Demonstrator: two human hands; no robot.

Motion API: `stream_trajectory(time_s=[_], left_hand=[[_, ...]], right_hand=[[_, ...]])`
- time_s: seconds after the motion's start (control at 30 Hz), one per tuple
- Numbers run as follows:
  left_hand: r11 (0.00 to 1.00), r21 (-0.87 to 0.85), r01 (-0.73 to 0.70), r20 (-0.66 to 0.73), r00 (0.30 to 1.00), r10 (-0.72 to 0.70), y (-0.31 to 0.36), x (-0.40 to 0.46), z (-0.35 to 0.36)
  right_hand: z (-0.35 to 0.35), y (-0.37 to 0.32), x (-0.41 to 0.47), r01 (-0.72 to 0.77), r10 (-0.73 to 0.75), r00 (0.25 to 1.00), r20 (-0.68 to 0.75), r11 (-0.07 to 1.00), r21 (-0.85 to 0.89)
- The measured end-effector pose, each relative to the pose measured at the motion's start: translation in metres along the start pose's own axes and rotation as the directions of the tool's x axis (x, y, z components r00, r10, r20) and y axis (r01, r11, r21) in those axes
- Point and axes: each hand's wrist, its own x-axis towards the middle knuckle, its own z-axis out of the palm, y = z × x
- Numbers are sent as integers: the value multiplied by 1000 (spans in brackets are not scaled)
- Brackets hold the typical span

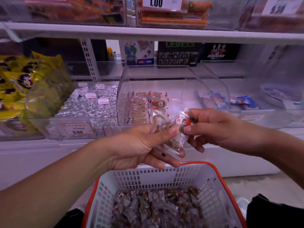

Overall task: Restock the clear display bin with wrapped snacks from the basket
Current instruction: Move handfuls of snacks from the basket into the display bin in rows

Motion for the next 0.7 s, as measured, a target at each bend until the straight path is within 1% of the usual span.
stream_trajectory(time_s=[0.07, 0.2, 0.27, 0.37, 0.43, 0.5, 0.53, 0.57, 0.63, 0.67, 0.7], left_hand=[[1000, 16, -24, -14, 1000, 24, -3, 1, 0], [996, -82, -18, 89, 996, 25, -3, -2, -4], [993, -114, -16, 116, 993, 30, -4, -2, -5], [993, -108, -47, 45, 998, 52, -7, 3, -5], [994, -90, -65, 14, 998, 66, -9, 5, -5], [995, -94, -43, 33, 998, 47, -9, 4, -6], [994, -102, -24, 52, 998, 29, -10, 2, -7], [994, -112, -3, 72, 997, 11, -9, 1, -8], [991, -128, 27, 108, 994, -13, -9, 0, -9], [990, -135, 34, 119, 993, -18, -9, 0, -9], [989, -146, 35, 121, 992, -17, -9, -1, -10]], right_hand=[[0, 1, 1, -6, 6, 1000, 8, 1000, -14], [-4, 4, 0, 23, -18, 999, 27, 983, -183], [1, 8, 0, 38, -38, 999, 2, 980, -195], [15, 10, 1, 134, -149, 988, -48, 963, -233], [22, 15, 3, 147, -179, 979, -92, 948, -283], [24, 19, 3, 134, -215, 963, -162, 905, -404], [25, 19, 2, 139, -236, 959, -159, 877, -461], [26, 20, 2, 151, -233, 965, -123, 870, -469], [28, 20, 1, 158, -183, 982, -36, 918, -363], [27, 21, -1, 164, -176, 984, -11, 933, -320], [26, 21, -2, 176, -187, 982, -2, 930, -322]])
